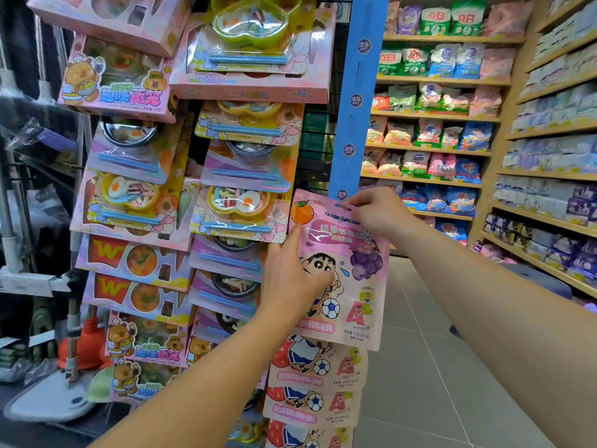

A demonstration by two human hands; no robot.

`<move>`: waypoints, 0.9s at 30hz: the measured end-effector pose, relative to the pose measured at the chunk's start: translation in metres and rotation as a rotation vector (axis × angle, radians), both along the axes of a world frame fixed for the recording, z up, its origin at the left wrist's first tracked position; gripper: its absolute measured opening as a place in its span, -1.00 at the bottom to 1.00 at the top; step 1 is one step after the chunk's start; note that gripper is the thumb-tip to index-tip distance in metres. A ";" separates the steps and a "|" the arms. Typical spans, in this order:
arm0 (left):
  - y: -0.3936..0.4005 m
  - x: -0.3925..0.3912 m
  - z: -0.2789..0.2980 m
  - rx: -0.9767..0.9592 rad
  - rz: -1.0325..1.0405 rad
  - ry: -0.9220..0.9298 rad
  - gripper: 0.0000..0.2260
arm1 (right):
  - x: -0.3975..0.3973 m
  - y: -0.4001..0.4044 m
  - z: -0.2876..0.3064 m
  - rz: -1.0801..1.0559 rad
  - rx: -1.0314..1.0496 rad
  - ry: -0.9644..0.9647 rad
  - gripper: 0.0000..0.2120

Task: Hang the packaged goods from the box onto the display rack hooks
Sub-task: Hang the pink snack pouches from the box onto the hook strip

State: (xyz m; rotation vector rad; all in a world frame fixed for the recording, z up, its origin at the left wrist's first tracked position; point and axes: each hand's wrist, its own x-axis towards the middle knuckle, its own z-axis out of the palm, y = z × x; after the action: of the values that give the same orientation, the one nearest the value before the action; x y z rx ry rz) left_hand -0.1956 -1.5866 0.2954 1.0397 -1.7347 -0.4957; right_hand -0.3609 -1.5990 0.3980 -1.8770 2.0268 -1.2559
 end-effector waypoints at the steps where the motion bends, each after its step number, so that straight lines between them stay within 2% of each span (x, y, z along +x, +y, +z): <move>1: 0.001 0.000 0.001 -0.001 0.000 -0.002 -0.21 | 0.001 0.001 0.001 -0.001 0.016 -0.018 -0.67; 10: 0.006 0.001 0.005 0.032 -0.018 -0.002 -0.21 | 0.002 -0.006 0.010 -0.050 0.105 0.035 -0.75; 22: 0.002 0.003 0.015 0.110 -0.003 -0.048 -0.12 | 0.009 -0.013 0.004 -0.213 0.054 -0.125 -0.73; 27: 0.002 0.000 0.019 0.091 0.010 -0.021 -0.20 | 0.012 -0.012 0.002 -0.324 -0.036 -0.020 -0.79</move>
State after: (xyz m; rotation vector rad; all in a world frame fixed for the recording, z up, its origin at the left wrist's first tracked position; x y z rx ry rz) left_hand -0.1952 -1.5843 0.3148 1.1210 -1.7383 -0.5631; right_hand -0.3494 -1.6114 0.4000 -1.5855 2.3829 -1.3809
